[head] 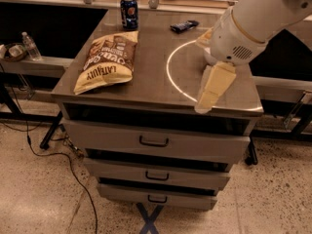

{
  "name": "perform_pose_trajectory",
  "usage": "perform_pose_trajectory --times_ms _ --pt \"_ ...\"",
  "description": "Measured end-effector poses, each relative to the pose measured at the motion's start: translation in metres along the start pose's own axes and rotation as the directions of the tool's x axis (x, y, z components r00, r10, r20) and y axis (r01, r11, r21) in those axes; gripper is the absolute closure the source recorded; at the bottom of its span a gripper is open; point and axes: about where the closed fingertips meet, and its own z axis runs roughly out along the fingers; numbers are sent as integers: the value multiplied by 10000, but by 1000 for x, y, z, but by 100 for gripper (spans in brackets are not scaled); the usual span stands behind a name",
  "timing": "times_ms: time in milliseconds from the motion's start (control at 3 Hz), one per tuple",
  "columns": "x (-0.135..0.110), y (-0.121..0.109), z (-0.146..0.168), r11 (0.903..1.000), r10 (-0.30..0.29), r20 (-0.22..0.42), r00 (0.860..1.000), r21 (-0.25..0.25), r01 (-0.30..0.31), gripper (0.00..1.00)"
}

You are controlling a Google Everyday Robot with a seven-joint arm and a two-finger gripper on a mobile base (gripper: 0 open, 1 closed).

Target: Move brown chip bag near white bowl

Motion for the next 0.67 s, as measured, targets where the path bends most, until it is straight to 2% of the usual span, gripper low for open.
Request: perform_pose_trajectory --times_ms 333,667 --pt "-1 -1 2 10000 19 64 10000 9 -19 0" --pt "-16 -9 26 9997 203 699 9973 91 -210 0"
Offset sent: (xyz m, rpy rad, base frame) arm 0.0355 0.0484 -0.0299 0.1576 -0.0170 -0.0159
